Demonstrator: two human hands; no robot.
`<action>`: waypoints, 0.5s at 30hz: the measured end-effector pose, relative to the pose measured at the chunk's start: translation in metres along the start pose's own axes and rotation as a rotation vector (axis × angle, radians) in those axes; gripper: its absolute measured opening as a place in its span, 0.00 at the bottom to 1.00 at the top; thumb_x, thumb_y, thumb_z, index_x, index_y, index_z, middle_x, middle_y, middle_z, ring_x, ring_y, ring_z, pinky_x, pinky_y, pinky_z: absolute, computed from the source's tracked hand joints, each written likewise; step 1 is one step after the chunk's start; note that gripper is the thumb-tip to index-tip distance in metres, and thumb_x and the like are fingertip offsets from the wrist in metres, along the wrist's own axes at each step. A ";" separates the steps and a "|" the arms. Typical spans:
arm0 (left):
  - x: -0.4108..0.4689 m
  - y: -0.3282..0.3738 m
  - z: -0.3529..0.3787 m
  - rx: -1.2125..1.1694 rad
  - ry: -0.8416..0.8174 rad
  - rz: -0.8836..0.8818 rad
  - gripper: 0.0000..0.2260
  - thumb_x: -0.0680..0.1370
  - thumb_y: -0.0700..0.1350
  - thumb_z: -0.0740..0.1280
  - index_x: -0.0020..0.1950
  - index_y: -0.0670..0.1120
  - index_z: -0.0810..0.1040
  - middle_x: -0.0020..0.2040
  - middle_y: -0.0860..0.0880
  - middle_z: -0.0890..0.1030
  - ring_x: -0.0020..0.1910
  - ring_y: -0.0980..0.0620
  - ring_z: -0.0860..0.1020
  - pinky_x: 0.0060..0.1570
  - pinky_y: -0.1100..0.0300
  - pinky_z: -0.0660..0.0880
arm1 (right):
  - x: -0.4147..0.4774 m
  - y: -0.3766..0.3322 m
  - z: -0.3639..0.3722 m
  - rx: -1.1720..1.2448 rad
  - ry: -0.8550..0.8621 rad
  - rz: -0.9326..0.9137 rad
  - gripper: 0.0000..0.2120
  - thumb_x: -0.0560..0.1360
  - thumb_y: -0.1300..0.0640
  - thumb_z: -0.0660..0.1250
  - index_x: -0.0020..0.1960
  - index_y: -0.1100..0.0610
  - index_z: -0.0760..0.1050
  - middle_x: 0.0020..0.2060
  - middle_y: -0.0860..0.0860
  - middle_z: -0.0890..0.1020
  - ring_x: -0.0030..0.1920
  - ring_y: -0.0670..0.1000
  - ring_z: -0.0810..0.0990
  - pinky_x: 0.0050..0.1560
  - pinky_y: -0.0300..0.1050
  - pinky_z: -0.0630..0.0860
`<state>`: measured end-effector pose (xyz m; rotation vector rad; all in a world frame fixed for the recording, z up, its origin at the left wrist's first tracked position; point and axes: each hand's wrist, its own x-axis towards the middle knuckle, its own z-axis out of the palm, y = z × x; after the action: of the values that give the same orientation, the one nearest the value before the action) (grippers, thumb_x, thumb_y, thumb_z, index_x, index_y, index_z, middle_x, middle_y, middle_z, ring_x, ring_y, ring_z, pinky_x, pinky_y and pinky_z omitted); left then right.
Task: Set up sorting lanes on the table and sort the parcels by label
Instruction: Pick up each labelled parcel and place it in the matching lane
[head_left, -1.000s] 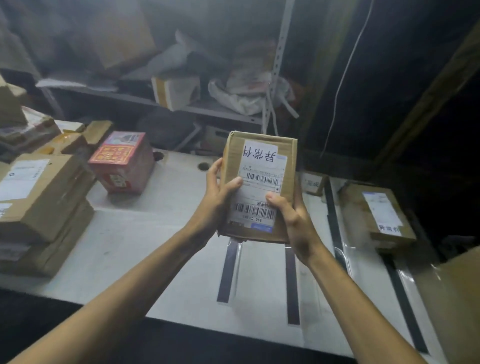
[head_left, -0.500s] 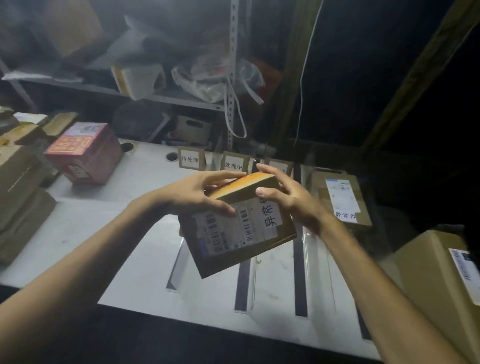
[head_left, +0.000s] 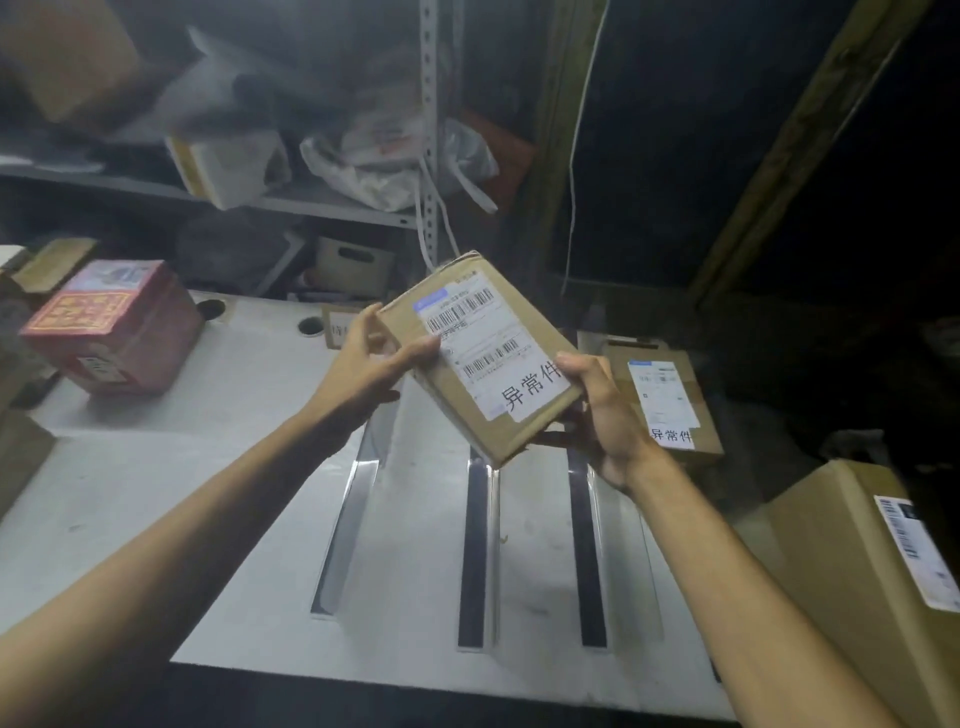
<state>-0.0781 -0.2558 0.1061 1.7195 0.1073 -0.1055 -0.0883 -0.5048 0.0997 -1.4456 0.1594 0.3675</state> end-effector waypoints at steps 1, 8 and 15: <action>0.002 -0.003 0.001 -0.069 -0.049 -0.045 0.40 0.62 0.64 0.74 0.70 0.54 0.65 0.62 0.51 0.79 0.58 0.49 0.80 0.56 0.45 0.78 | 0.001 0.001 0.001 0.008 -0.002 -0.001 0.37 0.65 0.39 0.71 0.65 0.59 0.64 0.61 0.67 0.77 0.59 0.64 0.81 0.54 0.66 0.81; 0.023 -0.006 0.004 -0.260 -0.067 -0.056 0.35 0.65 0.55 0.78 0.69 0.50 0.69 0.61 0.50 0.80 0.52 0.53 0.83 0.38 0.57 0.81 | 0.003 0.015 0.001 -0.170 -0.017 0.043 0.27 0.65 0.35 0.70 0.52 0.51 0.66 0.59 0.62 0.82 0.60 0.60 0.79 0.65 0.60 0.73; 0.041 0.009 0.045 -0.164 -0.162 -0.070 0.26 0.71 0.50 0.74 0.67 0.54 0.71 0.58 0.51 0.81 0.51 0.53 0.82 0.50 0.48 0.80 | -0.005 0.001 -0.012 -0.506 0.165 -0.173 0.35 0.73 0.50 0.75 0.73 0.43 0.59 0.64 0.46 0.73 0.62 0.48 0.77 0.58 0.50 0.81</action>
<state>-0.0367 -0.3014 0.1027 1.5381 0.0549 -0.2798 -0.0919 -0.5176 0.0993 -1.9754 0.0746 0.1478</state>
